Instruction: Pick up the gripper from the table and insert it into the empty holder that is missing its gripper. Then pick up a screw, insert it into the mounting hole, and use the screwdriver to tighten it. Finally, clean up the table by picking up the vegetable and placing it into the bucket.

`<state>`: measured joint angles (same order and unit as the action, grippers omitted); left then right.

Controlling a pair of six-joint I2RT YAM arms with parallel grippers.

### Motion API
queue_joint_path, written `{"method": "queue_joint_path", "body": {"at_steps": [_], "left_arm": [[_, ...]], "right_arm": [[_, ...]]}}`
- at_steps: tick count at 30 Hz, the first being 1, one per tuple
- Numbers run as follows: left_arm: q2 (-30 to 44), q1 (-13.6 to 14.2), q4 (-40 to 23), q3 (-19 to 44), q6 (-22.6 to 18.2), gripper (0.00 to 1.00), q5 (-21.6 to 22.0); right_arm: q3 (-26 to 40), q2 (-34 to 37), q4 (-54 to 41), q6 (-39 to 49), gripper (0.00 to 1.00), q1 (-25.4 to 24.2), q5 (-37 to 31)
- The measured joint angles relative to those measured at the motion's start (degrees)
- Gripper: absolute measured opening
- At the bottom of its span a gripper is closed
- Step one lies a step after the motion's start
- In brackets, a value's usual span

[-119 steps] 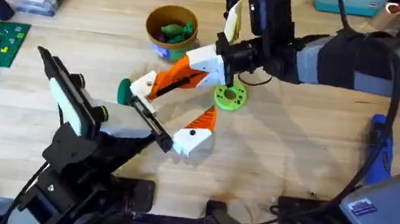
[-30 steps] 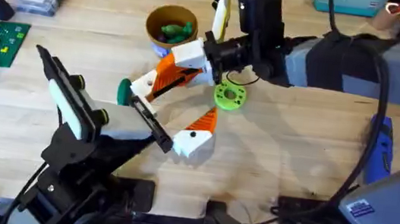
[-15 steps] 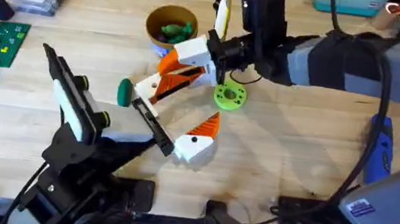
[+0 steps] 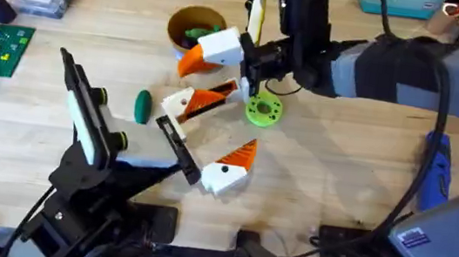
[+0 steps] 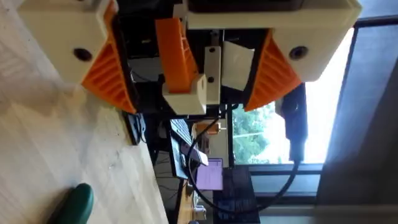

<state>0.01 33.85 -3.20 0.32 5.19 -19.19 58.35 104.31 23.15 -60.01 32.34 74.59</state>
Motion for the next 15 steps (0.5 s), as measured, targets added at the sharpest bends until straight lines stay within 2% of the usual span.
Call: {"method": "queue_joint_path", "body": {"at_steps": [15], "left_arm": [[0.0,0.0,0.02,0.0,-0.02,0.992,-0.58]], "right_arm": [[0.0,0.01,-0.21,-0.02,0.994,-11.81,-0.39]]}}
